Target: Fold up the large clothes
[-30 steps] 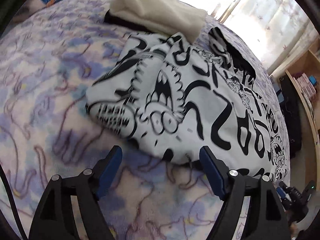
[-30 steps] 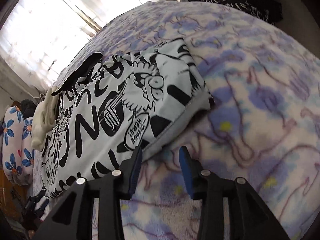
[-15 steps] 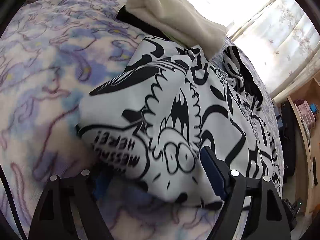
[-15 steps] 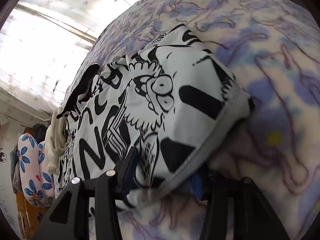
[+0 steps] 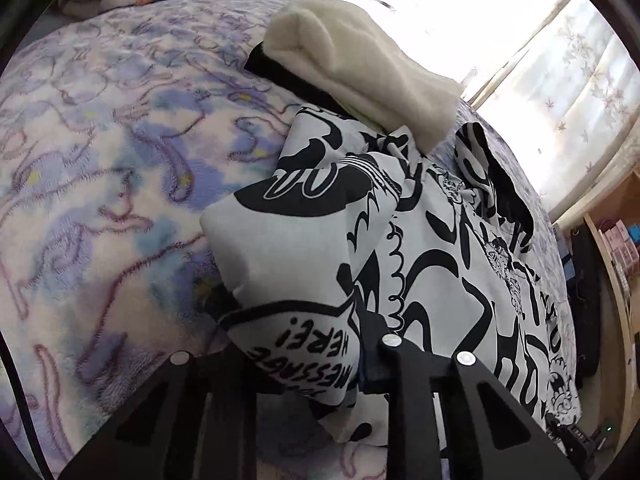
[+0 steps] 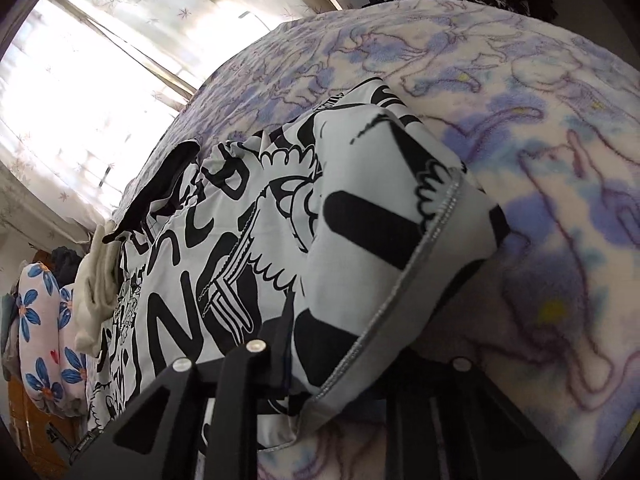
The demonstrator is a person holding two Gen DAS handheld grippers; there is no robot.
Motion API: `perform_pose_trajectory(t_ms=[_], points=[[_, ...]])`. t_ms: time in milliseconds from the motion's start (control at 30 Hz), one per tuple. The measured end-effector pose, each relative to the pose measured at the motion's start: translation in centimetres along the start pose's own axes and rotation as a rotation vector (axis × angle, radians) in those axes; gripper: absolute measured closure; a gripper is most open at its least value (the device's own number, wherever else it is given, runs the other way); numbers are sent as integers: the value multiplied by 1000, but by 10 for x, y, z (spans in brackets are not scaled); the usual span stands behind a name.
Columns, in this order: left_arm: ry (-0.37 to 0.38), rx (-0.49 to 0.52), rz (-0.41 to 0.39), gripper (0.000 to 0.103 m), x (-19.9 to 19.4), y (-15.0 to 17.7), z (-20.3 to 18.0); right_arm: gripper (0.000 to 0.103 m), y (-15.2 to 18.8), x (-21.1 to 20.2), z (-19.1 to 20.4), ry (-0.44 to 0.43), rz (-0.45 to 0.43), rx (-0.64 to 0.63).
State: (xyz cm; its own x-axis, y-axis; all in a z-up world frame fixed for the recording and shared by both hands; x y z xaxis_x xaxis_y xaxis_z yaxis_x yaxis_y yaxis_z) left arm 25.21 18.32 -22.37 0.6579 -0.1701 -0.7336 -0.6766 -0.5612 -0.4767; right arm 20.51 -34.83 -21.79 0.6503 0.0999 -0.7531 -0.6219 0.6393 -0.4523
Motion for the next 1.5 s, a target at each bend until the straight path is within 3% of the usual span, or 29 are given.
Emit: perform_pose_trajectory(t_ms=[367,867,1000,1133,1500], points=[[-16,1,16,87,-26,1,-5,89,2,-29,4,24,-29,-33],[-65,34,85,86,-65,23,10,89,43,-77,-19,77,-1,-48],[-68,28,98,81,-58,23,16,78,49,-74,-29,101,29,-46],[-91,16,104,70,-61,21,23,74,50,-77,-40,104,77,15],[-151,38,57,59,-101,21,34,74,54,-118,-52,186,49,-14]])
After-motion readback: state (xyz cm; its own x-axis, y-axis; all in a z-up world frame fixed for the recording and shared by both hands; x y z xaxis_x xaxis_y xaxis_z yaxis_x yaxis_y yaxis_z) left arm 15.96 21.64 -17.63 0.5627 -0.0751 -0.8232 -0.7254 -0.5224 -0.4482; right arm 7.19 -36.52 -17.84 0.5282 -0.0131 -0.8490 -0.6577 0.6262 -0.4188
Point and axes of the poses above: each gripper's, at about its wrist camera, not at the fingertips, and x roughly the way its jaws point, z to its left, y to its underside, the point moved 10 cm from there along x, roughly the way its jaws point, and after that the axes turned 2 degrees about y, right-handed, at the moved point
